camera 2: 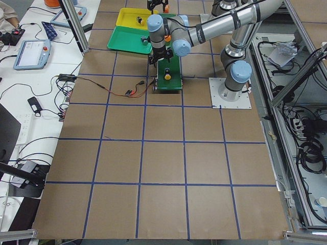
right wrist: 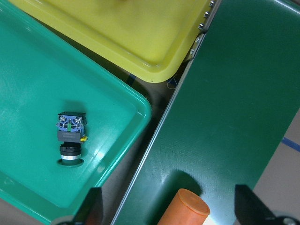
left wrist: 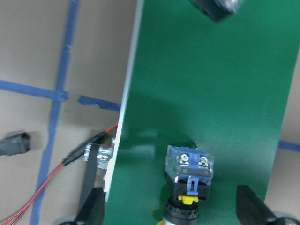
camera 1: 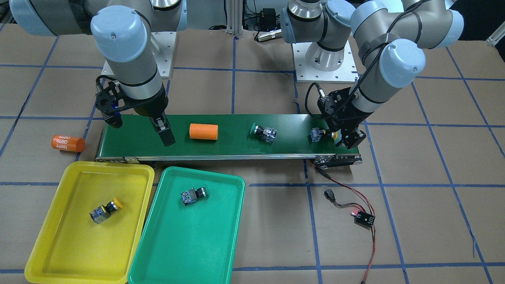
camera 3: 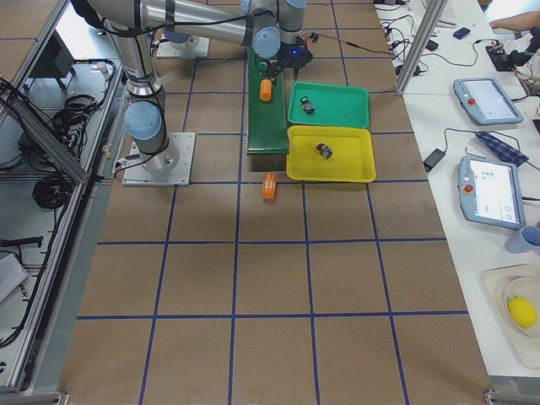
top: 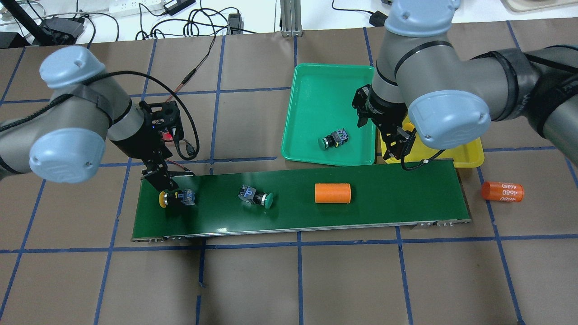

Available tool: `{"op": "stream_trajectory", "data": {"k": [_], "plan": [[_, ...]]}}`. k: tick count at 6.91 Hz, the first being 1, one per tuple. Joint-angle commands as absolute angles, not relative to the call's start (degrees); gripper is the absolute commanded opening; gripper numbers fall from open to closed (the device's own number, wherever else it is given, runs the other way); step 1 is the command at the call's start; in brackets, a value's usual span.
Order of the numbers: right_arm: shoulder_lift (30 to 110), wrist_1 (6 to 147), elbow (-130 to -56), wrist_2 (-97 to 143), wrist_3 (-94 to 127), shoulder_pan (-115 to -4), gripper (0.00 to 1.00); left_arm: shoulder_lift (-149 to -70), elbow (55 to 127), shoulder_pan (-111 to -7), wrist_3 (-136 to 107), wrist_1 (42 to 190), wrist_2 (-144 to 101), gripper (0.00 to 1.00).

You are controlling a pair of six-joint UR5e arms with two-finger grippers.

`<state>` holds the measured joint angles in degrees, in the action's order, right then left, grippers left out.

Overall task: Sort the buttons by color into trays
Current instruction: 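Open the left gripper on the belt and lift it away, then raise the left gripper to rest while right gripper hovers over the belt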

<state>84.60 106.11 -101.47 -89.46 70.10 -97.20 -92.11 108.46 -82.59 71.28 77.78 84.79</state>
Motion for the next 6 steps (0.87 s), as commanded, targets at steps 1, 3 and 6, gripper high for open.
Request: {"op": "stream_trajectory", "data": {"k": [1,3,6], "plan": [[84.99,107.31,-101.6,-89.3,69.44,-94.67,1.0,-90.62,97.69,-86.54,52.34,88.12,85.69,1.0],[84.99,107.31,-101.08,-89.55,68.65,-94.83,1.0,-90.52,94.48,-87.89,37.26,90.52,87.28,1.0],[84.47,106.52,-101.6,-88.86,68.74,-95.45,1.0,-88.61,92.81,-87.98,23.91,90.35,87.09,1.0]]}}
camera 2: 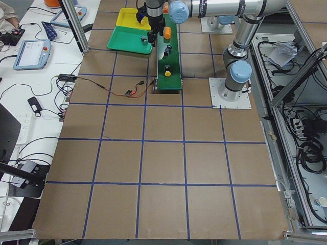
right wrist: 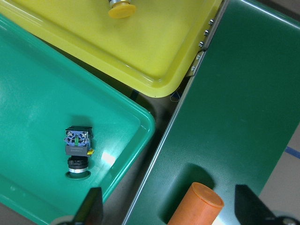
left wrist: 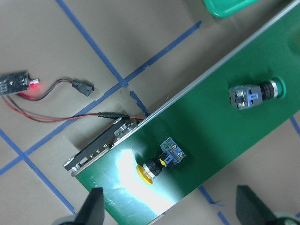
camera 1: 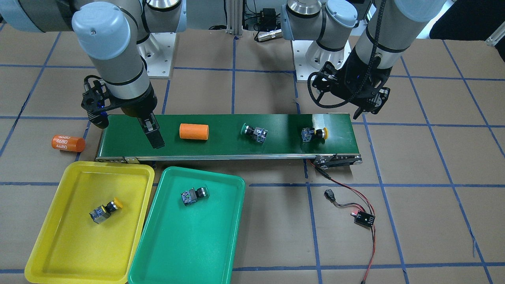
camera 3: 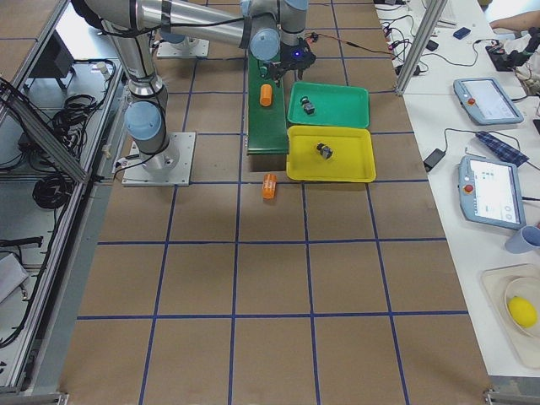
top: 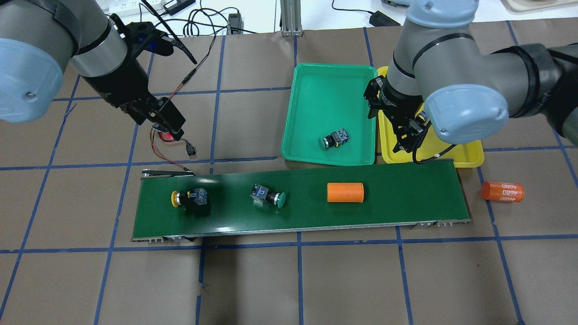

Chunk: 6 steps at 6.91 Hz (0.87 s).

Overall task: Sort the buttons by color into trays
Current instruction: 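Raise the left gripper to rest while right gripper hovers over the belt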

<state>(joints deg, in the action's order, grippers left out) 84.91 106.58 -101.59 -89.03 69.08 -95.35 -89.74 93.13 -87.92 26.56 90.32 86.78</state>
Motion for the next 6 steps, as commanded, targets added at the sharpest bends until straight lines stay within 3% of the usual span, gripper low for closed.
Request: {"op": "stream_trajectory", "data": {"k": [1,5,6], "plan": [[83.94,106.26,-101.69,-89.03,68.47,-95.36,1.0,-88.25,92.81,-87.98,23.82,90.26,87.27,1.0],[83.41,107.05,-101.69,-88.77,67.41,-94.92,1.0,-87.37,92.46,-87.19,10.85,90.09,87.45,1.0],[83.41,106.96,-101.78,-88.77,67.76,-95.1,0.86,-87.45,92.46,-87.19,9.42,90.09,87.36,1.0]]}}
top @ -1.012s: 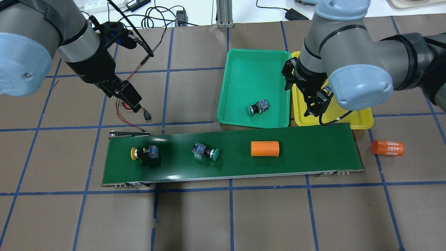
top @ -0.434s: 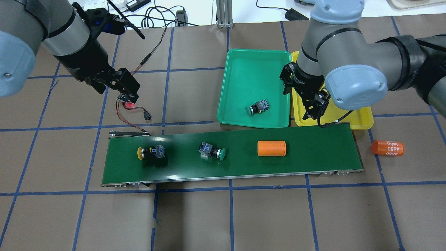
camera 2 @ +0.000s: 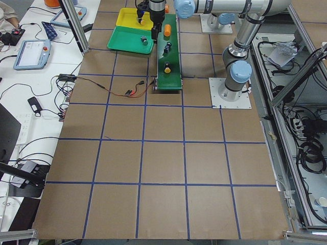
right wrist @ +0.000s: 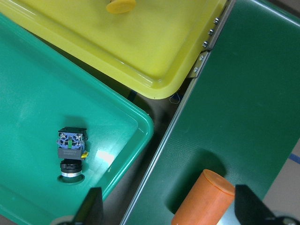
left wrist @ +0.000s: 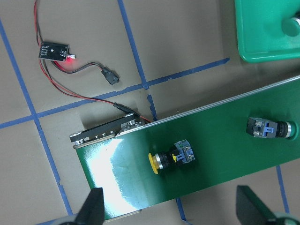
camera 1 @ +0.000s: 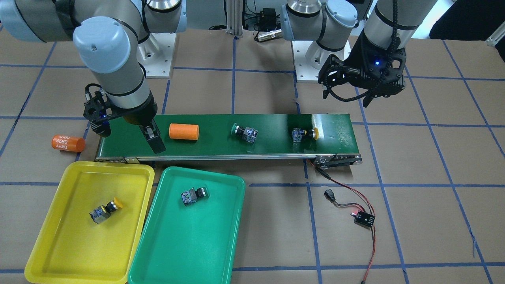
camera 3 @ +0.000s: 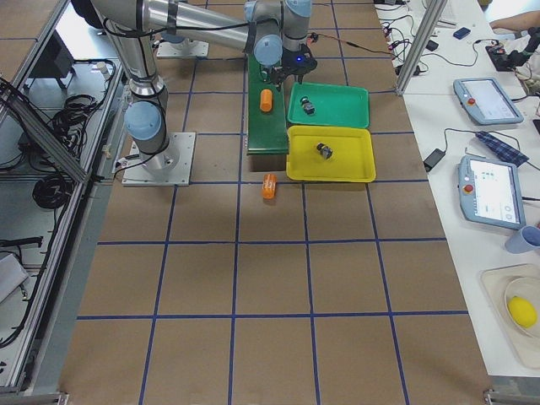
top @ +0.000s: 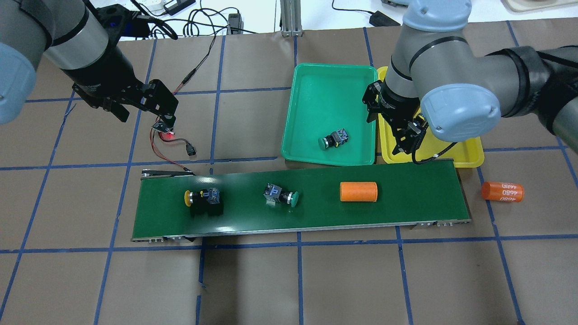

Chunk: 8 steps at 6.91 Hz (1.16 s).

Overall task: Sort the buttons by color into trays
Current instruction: 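Raise the left gripper to rest while right gripper hovers over the belt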

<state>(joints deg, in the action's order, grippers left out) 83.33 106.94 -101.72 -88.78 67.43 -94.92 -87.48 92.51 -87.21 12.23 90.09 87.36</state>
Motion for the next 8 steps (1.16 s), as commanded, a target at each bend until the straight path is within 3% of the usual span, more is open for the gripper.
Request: {"op": "stream_trajectory", "data": {"k": [1,2,5,8], "plan": [[83.41,107.05,-101.69,-88.68,67.76,-95.18,0.82,-87.45,91.68,-87.19,9.49,90.09,87.54,1.0],[83.5,106.88,-101.78,-88.77,67.76,-95.53,0.7,-88.58,90.63,-87.19,9.41,90.09,87.54,1.0],[83.06,106.44,-101.78,-88.95,68.11,-96.68,1.0,-92.45,88.42,-86.75,3.17,87.89,87.28,1.0],[84.54,106.35,-101.69,-88.86,68.03,-97.12,1.0,-93.96,87.54,-87.01,2.03,86.75,87.36,1.0]]}}
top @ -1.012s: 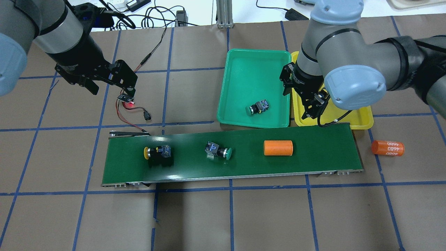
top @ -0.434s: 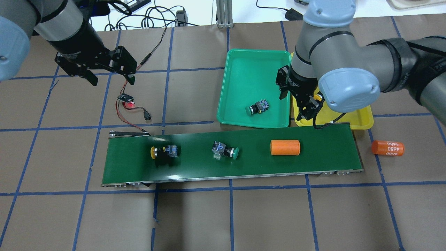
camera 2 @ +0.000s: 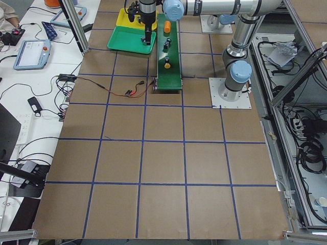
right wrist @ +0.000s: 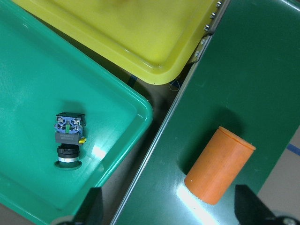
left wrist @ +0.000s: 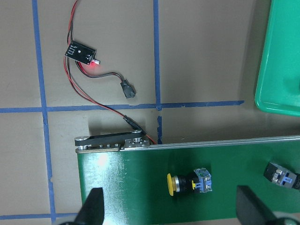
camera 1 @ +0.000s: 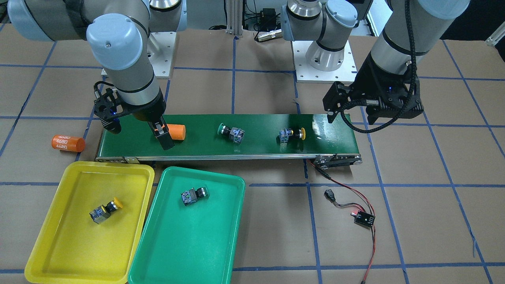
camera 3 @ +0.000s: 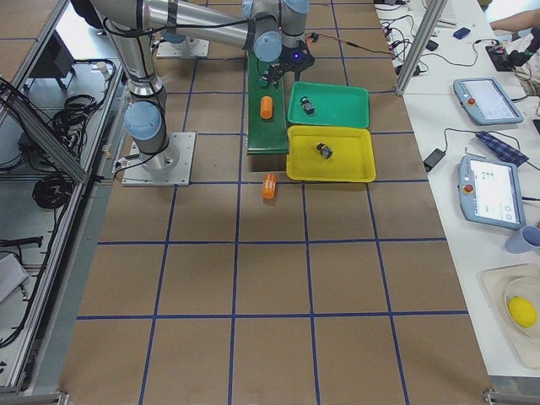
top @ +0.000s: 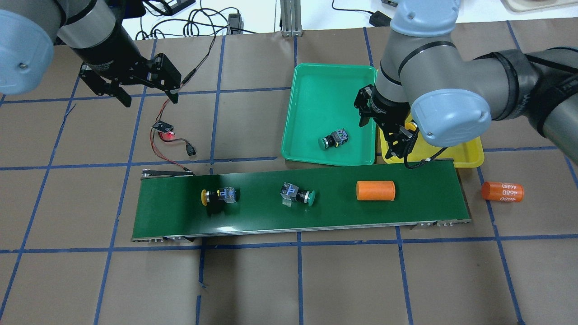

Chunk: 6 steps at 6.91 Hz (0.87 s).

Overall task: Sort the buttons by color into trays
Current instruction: 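Raise the left gripper to rest while right gripper hovers over the belt, then lower the right gripper onto the green-cap button on the belt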

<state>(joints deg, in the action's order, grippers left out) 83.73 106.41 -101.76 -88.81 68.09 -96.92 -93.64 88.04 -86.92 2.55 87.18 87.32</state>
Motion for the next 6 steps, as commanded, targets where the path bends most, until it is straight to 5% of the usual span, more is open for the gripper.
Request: {"op": "stream_trajectory", "data": {"k": [1,6], "plan": [[85.59,106.09,-101.95,-88.94,68.03,-97.12,1.0,-91.87,87.71,-87.19,2.2,86.84,87.62,1.0],[88.77,110.12,-110.21,-84.12,72.33,-98.7,1.0,-93.33,88.25,-87.01,2.99,85.26,87.28,1.0]]}}
